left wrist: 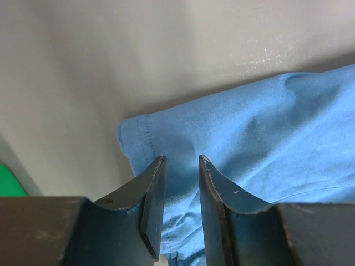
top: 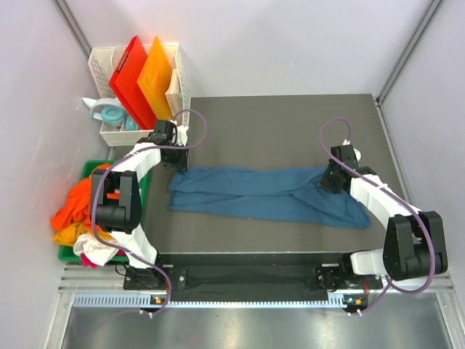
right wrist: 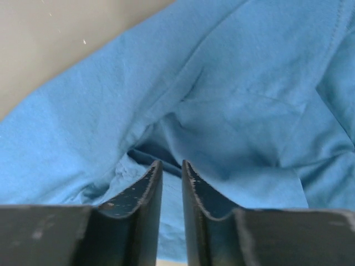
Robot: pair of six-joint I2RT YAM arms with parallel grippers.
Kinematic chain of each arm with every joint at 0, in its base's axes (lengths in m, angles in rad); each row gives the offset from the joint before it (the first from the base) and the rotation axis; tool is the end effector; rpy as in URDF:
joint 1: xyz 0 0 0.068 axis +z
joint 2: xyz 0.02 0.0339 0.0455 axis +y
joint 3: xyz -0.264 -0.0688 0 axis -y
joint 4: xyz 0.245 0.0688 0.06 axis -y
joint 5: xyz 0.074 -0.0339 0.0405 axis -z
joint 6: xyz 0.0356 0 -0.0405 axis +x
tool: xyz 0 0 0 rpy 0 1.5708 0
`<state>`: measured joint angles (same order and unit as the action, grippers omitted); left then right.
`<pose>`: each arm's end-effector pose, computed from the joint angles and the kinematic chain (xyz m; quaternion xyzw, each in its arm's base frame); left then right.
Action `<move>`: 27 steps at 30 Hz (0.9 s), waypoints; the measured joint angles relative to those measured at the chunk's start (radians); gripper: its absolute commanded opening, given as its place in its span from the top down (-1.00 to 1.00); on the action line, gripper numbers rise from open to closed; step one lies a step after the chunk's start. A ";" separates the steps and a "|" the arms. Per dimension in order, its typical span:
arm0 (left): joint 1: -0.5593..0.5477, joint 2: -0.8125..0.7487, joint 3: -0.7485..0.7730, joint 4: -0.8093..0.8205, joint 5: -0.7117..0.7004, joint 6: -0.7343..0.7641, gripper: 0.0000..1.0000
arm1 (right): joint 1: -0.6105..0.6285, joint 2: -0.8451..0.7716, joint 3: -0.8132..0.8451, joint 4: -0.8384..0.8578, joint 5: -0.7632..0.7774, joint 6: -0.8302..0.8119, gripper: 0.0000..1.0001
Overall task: Fold and stack the t-shirts
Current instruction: Fold the other side of the tshirt into a rectangle
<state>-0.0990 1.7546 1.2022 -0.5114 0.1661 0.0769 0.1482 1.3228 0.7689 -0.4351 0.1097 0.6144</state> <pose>0.3589 -0.0416 0.2002 0.1055 0.9591 -0.0831 0.2490 0.2530 0.0338 0.2002 0.2363 0.9270 0.0578 0.2854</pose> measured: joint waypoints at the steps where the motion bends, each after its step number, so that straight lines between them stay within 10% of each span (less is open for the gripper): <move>1: 0.000 0.003 0.000 0.000 0.000 0.000 0.32 | 0.000 0.007 0.000 0.008 -0.002 -0.003 0.69; 27: 0.000 0.023 -0.015 -0.023 -0.001 0.001 0.35 | 0.101 0.001 -0.043 0.045 -0.117 -0.055 0.71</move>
<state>-0.0990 1.7771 1.1870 -0.5343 0.1654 0.0780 0.2493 1.3239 0.7254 -0.3901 -0.0078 0.5598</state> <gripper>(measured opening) 0.328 0.145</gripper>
